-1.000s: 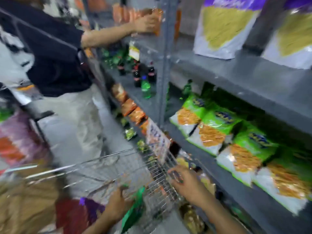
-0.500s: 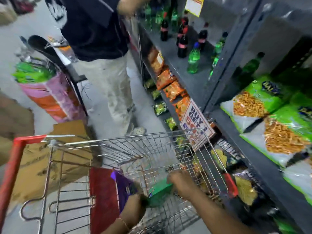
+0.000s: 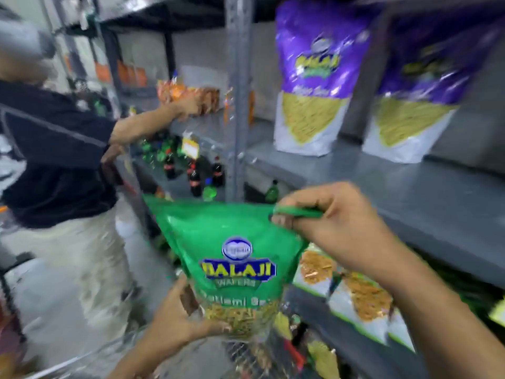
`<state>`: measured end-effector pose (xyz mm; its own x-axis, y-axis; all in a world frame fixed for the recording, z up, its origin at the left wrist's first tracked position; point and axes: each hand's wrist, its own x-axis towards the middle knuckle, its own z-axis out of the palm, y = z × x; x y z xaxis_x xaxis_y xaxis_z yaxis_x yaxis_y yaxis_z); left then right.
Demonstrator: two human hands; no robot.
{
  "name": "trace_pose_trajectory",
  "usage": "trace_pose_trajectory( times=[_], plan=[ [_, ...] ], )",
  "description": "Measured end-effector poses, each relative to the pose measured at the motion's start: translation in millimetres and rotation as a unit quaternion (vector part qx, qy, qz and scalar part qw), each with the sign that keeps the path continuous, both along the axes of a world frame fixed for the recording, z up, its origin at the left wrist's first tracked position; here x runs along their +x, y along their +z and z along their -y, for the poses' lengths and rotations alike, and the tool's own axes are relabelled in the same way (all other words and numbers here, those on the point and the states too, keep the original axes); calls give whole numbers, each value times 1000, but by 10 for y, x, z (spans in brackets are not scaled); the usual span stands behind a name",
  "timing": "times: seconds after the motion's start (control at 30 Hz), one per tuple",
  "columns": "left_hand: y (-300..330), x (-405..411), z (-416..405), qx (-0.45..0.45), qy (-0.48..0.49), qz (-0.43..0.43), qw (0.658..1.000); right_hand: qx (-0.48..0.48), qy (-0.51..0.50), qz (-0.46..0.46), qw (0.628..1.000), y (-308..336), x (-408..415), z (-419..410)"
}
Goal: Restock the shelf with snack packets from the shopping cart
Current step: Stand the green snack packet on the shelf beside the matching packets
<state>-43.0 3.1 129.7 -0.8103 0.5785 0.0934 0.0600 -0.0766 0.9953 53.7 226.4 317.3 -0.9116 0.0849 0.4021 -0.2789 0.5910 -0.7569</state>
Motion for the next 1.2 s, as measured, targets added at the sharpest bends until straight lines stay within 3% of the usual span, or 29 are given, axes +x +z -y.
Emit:
trace_pose_trajectory(
  times=[0.1, 0.17, 0.33, 0.5, 0.63, 0.87, 1.2],
  plan=[
    [923, 96, -604, 55, -35, -84, 994, -115, -56, -189, 974, 694, 500, -393],
    [1393, 226, -1010, 107, -79, -128, 983, -132, -80, -234, 960, 849, 880, -624],
    [1979, 551, -2085, 181, -193, -138, 955, -109, -182, -112, 971, 333, 1497, -1042],
    [2040, 977, -3205, 144, -304, -131, 933, -101, -345, -123, 925, 133, 2017, -1693],
    [2073, 1019, -3745, 110, -329, -136, 928, -80, -402, -110, 906, 90, 2087, -2064],
    [2099, 949, -4139, 79, -338, -121, 930, -75, -457, -2, 886, 114, 1934, -2389],
    [2123, 1028, -4182, 31, -327, -134, 935, -81, -508, 35, 857, 164, 1904, -2437]
  ],
)
